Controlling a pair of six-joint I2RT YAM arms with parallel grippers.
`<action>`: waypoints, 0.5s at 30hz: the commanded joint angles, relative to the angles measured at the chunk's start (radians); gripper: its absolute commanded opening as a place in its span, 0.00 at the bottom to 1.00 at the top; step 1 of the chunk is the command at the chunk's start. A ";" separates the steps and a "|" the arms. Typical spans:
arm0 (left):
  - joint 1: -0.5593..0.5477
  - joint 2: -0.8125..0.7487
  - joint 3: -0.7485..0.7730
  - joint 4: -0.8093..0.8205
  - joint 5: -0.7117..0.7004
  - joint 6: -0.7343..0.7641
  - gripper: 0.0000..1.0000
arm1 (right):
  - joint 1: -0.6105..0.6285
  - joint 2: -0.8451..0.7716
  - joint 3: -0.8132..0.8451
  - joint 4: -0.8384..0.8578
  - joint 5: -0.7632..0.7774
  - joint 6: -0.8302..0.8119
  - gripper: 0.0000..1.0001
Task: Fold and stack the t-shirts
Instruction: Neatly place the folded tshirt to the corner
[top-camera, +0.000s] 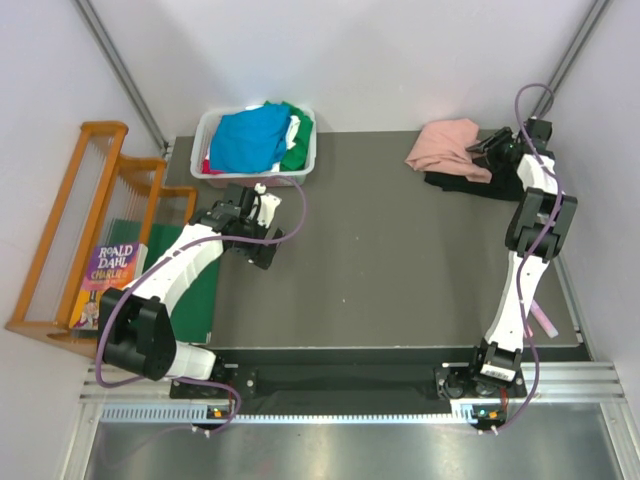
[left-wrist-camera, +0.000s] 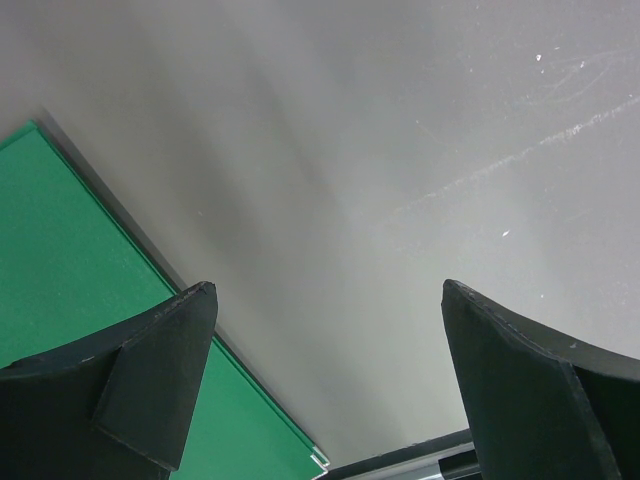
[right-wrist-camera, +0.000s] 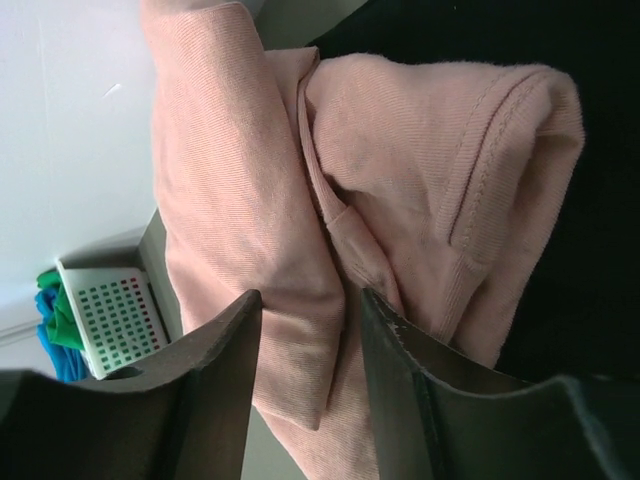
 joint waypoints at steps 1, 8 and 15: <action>0.004 -0.033 0.008 -0.001 -0.001 0.008 0.98 | 0.015 -0.025 0.033 0.014 -0.009 0.021 0.42; 0.004 -0.030 0.007 -0.003 0.004 0.004 0.98 | 0.034 0.007 0.128 0.002 -0.022 0.038 0.22; 0.004 -0.029 0.011 -0.004 0.005 0.001 0.98 | 0.034 -0.036 0.105 -0.004 -0.014 0.026 0.10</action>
